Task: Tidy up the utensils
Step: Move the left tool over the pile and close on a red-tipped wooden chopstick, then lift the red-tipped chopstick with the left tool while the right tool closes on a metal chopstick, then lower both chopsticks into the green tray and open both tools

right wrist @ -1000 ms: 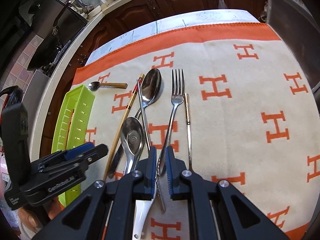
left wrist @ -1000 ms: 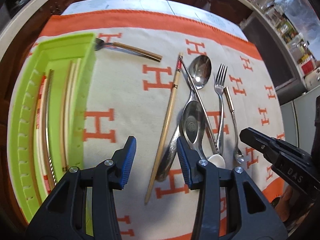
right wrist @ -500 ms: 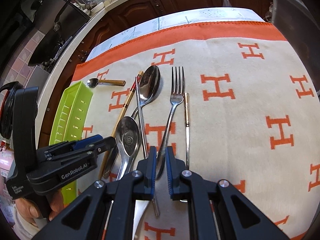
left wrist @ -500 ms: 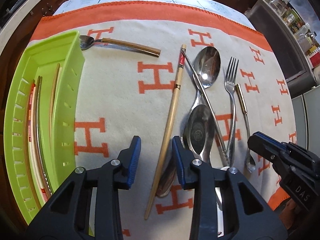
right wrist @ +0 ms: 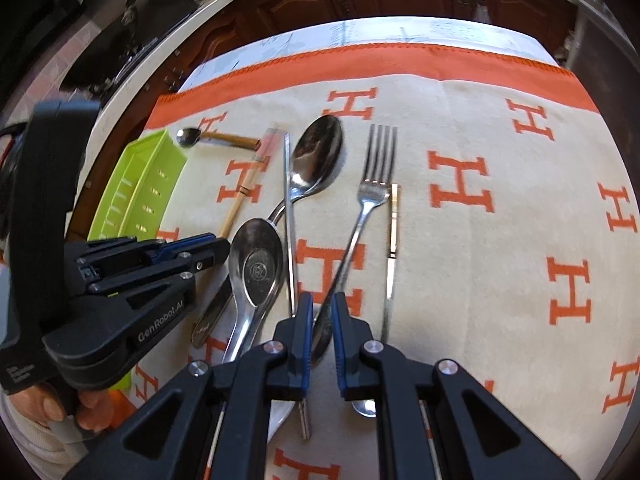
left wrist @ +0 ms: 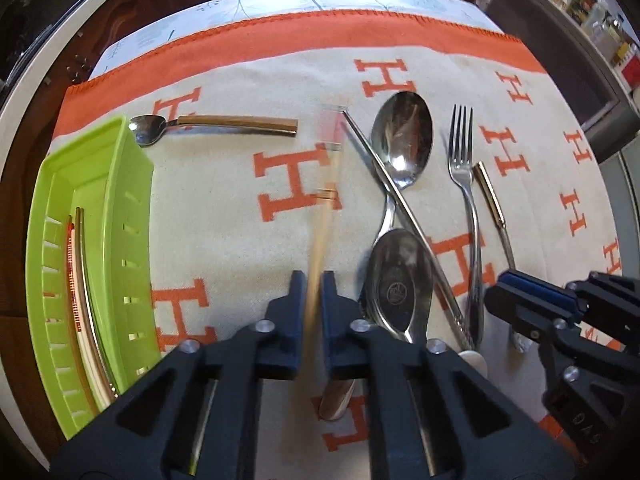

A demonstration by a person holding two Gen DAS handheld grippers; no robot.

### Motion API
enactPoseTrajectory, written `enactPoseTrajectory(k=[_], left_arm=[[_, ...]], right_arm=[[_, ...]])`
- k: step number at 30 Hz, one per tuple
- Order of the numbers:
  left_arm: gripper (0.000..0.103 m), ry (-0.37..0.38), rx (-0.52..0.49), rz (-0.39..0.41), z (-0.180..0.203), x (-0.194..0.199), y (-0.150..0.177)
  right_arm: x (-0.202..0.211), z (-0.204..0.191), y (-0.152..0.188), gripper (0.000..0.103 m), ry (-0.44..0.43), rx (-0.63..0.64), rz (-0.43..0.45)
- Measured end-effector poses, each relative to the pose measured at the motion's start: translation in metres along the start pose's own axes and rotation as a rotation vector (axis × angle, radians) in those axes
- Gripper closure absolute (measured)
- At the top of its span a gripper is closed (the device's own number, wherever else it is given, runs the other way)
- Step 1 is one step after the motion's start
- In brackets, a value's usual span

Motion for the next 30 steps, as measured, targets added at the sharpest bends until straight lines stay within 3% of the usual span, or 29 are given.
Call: enactPoseTrajectory(k=[4,10,17,25,30], left_arm=[[0.099,0.063,0.057,-0.017,-0.006,0.005,0.009],[0.099,0.128,0.115,0.024,-0.021,0.029,0.029],[0.099,0.173,0.146,0.062,-0.034,0.058,0.048],[0.099,0.202,0.196,0.125,-0.055,0.089,0.065],[0.099,0.212,0.222,0.171,-0.075,0.112,0.076]], right_arm=[[-0.011,-0.011,-0.003,0.094,0.003,0.066,-0.038],[-0.027,-0.022,-0.01,0.094,0.033,0.121,-0.08],[-0.029,-0.03,-0.014,0.097,0.1,0.162,-0.069],[0.009,-0.02,-0.012,0.097,0.043,0.038,0.003],[0.045,-0.027,-0.011,0.097,-0.056,-0.037,0.046]])
Point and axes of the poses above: each gripper's, at about its wrist camera, not at the fingertips, and x roughly against the way its jaws point, z to its right, y to its underside, the point moved 5 cm from there along -x, roughly the way its jaws point, and after that the axes turned 4 degrees about -z, right-handed, at the moved point
